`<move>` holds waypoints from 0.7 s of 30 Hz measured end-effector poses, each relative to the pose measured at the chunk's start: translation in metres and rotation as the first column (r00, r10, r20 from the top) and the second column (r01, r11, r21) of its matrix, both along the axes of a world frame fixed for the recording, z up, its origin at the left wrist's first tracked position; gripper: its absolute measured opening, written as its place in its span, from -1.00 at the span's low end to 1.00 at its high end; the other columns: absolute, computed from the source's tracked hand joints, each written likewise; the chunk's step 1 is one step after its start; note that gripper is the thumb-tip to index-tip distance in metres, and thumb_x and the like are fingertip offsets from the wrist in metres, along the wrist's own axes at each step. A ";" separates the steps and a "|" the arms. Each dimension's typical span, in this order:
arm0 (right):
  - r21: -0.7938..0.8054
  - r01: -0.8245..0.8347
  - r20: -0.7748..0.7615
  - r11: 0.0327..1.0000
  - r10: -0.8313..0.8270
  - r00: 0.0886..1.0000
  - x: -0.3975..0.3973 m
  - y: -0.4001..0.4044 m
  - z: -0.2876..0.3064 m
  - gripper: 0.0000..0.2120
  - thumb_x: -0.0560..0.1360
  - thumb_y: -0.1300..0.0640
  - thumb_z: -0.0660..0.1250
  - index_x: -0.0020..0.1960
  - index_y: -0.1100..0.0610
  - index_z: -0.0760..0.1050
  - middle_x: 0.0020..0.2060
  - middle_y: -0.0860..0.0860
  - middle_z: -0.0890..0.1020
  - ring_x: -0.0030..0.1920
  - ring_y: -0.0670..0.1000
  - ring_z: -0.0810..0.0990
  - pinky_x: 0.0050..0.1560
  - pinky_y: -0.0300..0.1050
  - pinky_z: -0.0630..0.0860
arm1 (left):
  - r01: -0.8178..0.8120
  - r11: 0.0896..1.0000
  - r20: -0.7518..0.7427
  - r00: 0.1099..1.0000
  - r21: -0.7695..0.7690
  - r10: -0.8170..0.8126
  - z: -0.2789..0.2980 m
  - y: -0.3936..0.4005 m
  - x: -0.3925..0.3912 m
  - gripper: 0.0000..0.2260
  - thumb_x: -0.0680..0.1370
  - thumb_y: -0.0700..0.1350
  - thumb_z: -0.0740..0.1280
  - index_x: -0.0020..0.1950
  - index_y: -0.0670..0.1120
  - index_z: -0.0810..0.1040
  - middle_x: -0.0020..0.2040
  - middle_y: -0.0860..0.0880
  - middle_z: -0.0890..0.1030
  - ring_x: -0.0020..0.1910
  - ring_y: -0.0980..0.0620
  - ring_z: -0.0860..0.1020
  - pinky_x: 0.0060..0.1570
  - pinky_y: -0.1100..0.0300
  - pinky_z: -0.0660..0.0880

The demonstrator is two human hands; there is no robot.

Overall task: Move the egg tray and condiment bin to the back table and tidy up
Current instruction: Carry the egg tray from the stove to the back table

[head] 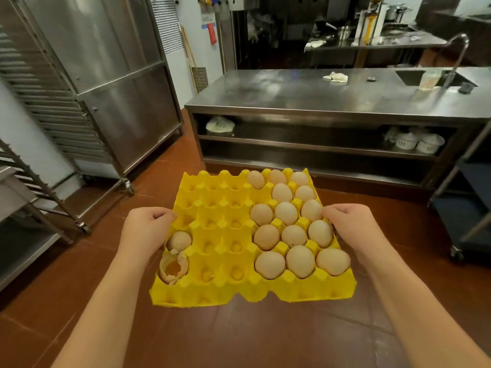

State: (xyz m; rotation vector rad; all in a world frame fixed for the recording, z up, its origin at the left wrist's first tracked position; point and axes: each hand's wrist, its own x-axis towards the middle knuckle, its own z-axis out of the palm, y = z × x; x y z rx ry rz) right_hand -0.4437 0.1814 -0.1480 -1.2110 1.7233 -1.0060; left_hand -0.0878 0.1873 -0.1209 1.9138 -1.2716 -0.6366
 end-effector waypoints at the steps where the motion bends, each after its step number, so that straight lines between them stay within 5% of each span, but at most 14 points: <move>1: -0.004 0.013 -0.008 1.000 -0.013 1.000 0.002 -0.014 0.001 -0.77 0.52 0.08 0.33 -0.18 0.16 0.69 -0.26 0.13 0.70 -0.28 -0.01 0.60 -0.31 -0.12 0.52 | 0.015 1.000 0.006 1.000 0.004 -0.015 0.001 -0.018 0.002 -0.88 0.55 -0.13 0.37 -0.11 0.02 0.70 -0.24 0.03 0.63 -0.25 0.06 0.51 -0.06 0.02 0.51; 4: -0.019 0.026 -0.028 0.999 -0.027 0.999 0.002 -0.048 0.003 -0.74 0.52 0.08 0.31 -0.11 0.27 0.65 -0.27 0.23 0.64 -0.32 -0.01 0.53 -0.31 -0.12 0.47 | 0.065 0.998 0.008 0.998 0.014 -0.065 0.006 -0.063 0.001 -0.82 0.56 -0.13 0.36 -0.21 0.09 0.64 -0.23 -0.07 0.61 -0.27 0.01 0.48 -0.14 0.08 0.45; 10: -0.014 0.090 -0.016 0.996 -0.091 0.996 -0.020 -0.132 -0.003 -0.75 0.51 0.07 0.32 -0.21 0.18 0.67 -0.49 0.01 0.57 -0.39 -0.07 0.51 -0.40 -0.19 0.44 | 0.101 0.994 0.011 0.995 0.033 -0.102 0.007 -0.167 -0.019 -0.90 0.56 -0.13 0.36 -0.07 0.00 0.69 -0.20 0.03 0.65 -0.21 0.06 0.54 -0.12 0.07 0.48; 21: -0.048 0.071 0.022 0.996 -0.070 0.997 -0.078 -0.309 -0.002 -0.78 0.52 0.05 0.35 -0.27 0.03 0.67 -0.52 -0.13 0.59 -0.39 -0.11 0.53 -0.37 -0.19 0.42 | 0.093 0.995 0.007 0.996 0.025 -0.093 0.004 -0.336 -0.075 -0.84 0.57 -0.11 0.35 -0.17 0.10 0.63 -0.22 0.02 0.63 -0.22 0.01 0.52 -0.07 0.01 0.52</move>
